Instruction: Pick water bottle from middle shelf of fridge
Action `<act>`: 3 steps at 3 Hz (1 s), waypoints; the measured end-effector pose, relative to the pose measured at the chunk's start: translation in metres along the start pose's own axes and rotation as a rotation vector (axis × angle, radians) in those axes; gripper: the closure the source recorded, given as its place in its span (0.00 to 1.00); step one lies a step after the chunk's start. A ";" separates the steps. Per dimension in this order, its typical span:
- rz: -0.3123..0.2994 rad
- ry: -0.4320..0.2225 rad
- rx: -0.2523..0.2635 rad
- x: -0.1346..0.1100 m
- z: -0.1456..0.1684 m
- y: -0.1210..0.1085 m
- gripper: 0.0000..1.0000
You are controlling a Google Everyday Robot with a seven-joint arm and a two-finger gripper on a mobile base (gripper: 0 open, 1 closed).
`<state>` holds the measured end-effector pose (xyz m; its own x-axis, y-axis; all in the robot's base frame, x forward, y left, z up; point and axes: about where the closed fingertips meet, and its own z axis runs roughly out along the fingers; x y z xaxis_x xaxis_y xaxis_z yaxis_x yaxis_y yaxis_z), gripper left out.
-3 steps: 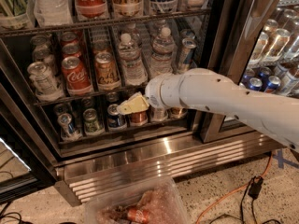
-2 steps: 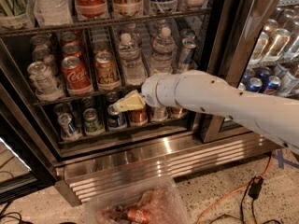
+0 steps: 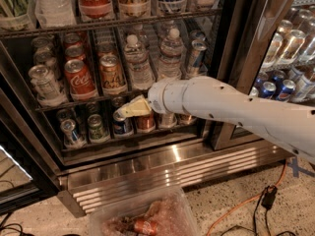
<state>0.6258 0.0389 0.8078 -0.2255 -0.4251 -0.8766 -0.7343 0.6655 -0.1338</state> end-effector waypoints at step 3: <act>-0.034 -0.108 0.064 -0.032 0.026 -0.011 0.00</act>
Offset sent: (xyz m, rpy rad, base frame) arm 0.0392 0.0244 0.0205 0.0561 -0.1316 -0.0284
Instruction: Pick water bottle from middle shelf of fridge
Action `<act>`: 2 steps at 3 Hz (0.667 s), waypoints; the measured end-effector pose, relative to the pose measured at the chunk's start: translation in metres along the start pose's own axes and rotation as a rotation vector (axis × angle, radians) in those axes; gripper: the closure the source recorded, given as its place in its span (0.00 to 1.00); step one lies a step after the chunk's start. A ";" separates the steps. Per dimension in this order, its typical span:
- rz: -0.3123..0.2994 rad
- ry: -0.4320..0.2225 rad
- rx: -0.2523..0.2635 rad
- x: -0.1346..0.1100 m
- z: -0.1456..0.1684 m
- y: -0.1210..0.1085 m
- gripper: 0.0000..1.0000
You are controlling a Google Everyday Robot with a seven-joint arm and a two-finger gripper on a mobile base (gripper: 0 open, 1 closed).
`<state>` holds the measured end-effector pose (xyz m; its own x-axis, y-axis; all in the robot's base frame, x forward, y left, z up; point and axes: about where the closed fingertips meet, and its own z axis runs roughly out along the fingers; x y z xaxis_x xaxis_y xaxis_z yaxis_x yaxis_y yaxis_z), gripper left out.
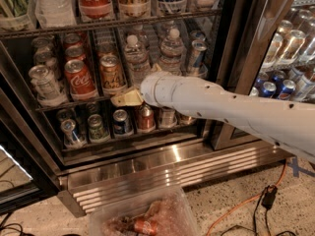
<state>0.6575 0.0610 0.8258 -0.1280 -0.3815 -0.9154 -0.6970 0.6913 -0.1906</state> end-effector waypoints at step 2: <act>0.014 -0.020 0.082 0.002 0.008 -0.014 0.00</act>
Offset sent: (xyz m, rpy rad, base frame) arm 0.0276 -0.0053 -0.0051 0.0236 -0.0520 -0.1377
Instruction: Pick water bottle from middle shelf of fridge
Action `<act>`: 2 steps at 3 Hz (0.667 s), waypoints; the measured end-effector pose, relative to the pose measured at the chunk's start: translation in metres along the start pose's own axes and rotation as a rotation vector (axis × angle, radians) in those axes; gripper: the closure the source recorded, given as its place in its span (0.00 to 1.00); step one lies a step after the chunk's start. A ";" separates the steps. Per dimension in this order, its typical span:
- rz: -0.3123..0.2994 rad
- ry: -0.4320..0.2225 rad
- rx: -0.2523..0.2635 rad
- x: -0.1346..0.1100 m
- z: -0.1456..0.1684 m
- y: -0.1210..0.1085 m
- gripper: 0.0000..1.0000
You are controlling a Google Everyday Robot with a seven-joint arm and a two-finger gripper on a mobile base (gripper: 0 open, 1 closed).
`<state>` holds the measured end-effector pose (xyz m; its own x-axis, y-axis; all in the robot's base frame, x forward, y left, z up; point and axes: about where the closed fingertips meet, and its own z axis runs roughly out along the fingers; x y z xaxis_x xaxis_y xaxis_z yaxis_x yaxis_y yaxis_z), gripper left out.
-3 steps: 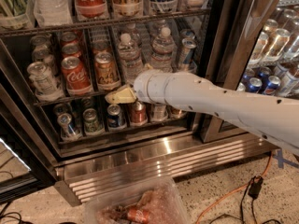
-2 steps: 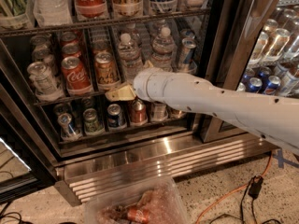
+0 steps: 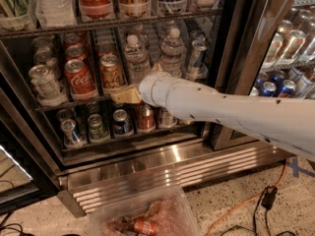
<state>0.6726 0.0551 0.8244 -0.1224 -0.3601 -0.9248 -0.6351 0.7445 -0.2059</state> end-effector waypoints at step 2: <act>0.014 -0.024 0.060 -0.002 0.008 -0.010 0.04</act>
Offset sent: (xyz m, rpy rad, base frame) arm 0.0186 -0.0016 0.0023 0.0260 -0.0502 -0.0928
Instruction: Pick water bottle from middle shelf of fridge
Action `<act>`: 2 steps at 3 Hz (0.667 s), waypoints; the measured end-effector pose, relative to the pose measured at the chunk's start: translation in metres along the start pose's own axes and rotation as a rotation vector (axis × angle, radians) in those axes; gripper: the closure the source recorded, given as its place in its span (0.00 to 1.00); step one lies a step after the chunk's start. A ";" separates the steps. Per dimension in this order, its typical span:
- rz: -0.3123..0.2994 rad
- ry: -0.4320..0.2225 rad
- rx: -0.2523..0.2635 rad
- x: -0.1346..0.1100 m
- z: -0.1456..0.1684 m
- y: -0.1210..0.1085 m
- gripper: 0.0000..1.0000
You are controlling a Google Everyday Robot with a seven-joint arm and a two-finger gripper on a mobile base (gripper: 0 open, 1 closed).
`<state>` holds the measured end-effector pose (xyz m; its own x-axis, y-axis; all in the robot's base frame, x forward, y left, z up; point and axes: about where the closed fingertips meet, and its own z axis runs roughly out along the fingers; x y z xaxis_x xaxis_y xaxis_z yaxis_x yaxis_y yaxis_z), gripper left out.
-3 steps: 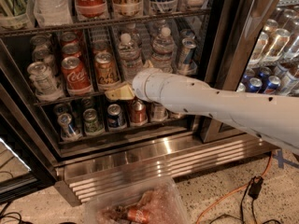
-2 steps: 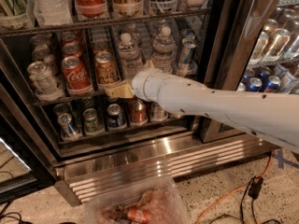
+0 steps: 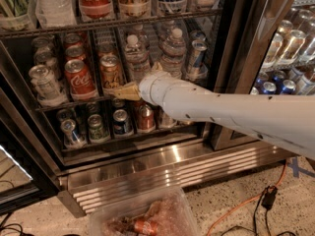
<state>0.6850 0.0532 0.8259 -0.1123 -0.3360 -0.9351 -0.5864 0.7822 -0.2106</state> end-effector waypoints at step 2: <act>0.001 -0.006 0.034 -0.002 0.002 -0.005 0.27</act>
Offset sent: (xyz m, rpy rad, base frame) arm 0.0077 -0.0042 0.0007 -0.0007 -0.0198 -0.0584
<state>0.6899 0.0514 0.8279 -0.1081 -0.3322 -0.9370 -0.5589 0.7998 -0.2191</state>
